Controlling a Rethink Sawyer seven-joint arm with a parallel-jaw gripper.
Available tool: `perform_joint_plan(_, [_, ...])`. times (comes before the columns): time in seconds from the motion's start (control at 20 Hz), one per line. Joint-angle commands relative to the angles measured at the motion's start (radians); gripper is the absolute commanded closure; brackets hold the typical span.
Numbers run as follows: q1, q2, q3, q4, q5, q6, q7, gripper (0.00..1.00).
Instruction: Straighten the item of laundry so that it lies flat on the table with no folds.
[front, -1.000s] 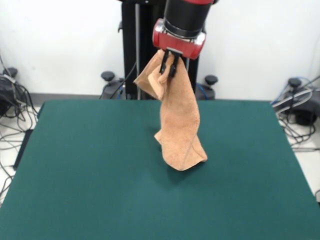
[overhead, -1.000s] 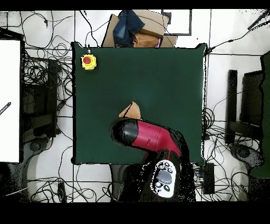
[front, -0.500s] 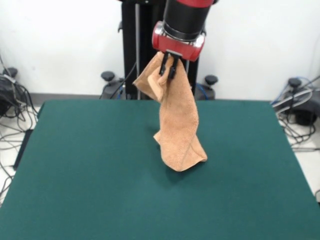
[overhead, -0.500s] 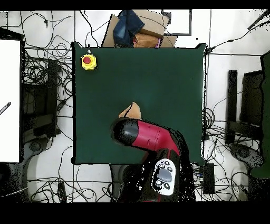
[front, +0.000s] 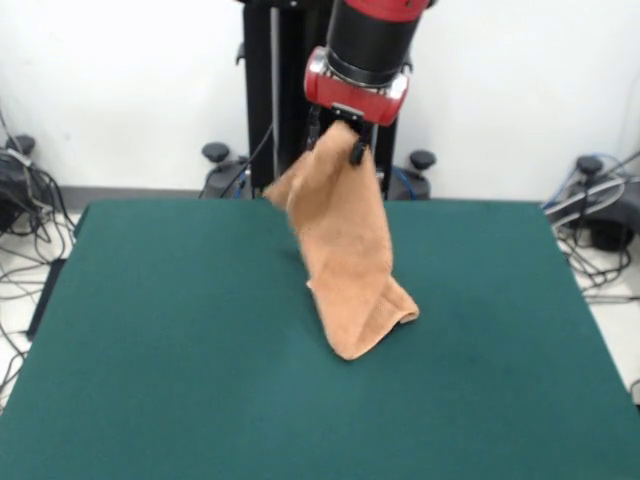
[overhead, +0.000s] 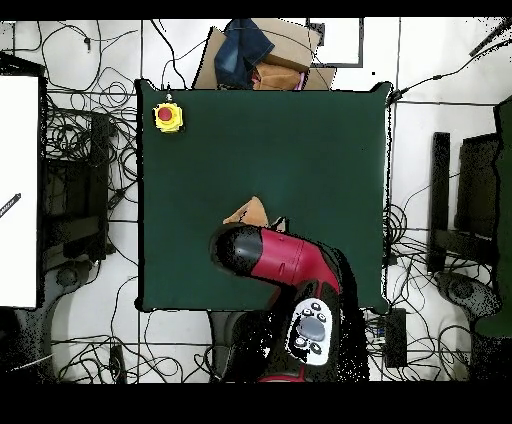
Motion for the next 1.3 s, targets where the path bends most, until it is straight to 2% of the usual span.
perform_joint_plan(0.05, [-0.001,0.020,0.068,-0.022,-0.030,-0.030,0.118,0.00])
perform_joint_plan(0.65, [0.011,0.040,0.063,-0.027,-0.031,-0.069,0.135,0.00])
perform_joint_plan(1.05, [0.031,0.298,0.094,-0.130,0.030,-0.280,0.222,0.00])
perform_joint_plan(1.3, [0.044,0.306,0.081,-0.138,0.063,-0.289,0.225,0.00])
